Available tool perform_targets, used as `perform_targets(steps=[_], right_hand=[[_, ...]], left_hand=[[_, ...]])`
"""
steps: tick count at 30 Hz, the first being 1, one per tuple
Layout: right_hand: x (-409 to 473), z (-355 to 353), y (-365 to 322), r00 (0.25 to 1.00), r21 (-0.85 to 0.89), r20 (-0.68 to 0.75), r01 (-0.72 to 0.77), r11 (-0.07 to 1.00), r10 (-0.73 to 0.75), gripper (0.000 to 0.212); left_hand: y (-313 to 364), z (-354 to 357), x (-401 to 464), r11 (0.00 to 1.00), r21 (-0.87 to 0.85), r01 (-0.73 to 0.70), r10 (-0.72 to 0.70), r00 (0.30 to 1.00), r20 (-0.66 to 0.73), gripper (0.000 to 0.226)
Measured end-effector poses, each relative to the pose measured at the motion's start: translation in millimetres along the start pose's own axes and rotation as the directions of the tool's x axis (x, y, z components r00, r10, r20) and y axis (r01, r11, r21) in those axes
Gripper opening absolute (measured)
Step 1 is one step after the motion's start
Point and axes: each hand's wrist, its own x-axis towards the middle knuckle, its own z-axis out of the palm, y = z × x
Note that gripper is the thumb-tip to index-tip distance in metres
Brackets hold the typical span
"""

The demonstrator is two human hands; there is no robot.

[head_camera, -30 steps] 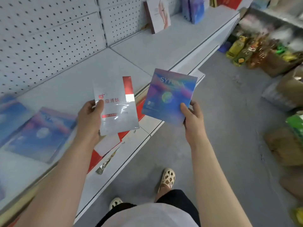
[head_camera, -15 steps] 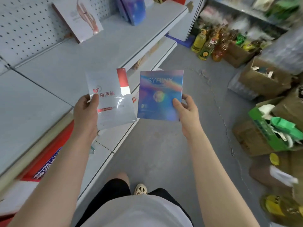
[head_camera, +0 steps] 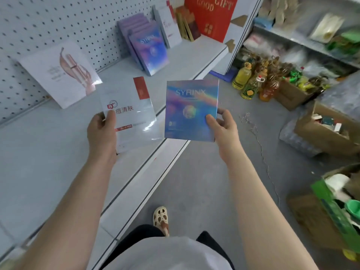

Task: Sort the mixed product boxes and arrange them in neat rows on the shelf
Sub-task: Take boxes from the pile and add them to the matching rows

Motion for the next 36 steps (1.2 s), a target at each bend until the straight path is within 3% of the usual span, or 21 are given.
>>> perform_targets(steps=[7,14,19,23,25,29,36], right_hand=[[145,14,-25,0.992,-0.004,0.122,0.022,1.0,-0.021,0.019],[302,53,-17,0.934,-0.016,0.356,0.038,0.999,-0.029,0.017],[402,86,-20,0.804,-0.095,0.595,0.069,0.993,0.001,0.025],[462,113,-23,0.644,-0.149,0.765,0.195,0.969,-0.012,0.041],[482,125,-26,0.609,-0.202,0.792,0.327,0.923,-0.042,0.046],[507,144,-22,0.614,-0.296,0.784,0.49,0.82,-0.084,0.062],[511,166,-23,0.574,-0.297,0.809,0.588,0.752,-0.129,0.055]], left_hand=[[24,75,78,0.999,-0.01,-0.03,0.029,0.996,-0.083,0.012],[15,127,144,0.998,-0.037,-0.059,0.044,0.946,-0.321,0.009],[12,169,171,0.998,-0.052,-0.045,0.011,0.849,-0.528,0.008],[7,197,180,0.998,-0.054,-0.032,-0.01,0.766,-0.643,0.026],[5,209,180,0.997,-0.056,-0.051,-0.001,0.733,-0.68,0.024],[-1,224,175,0.998,-0.054,-0.019,-0.025,0.707,-0.707,0.019],[-6,230,173,0.997,-0.072,-0.005,-0.048,0.709,-0.703,0.02]])
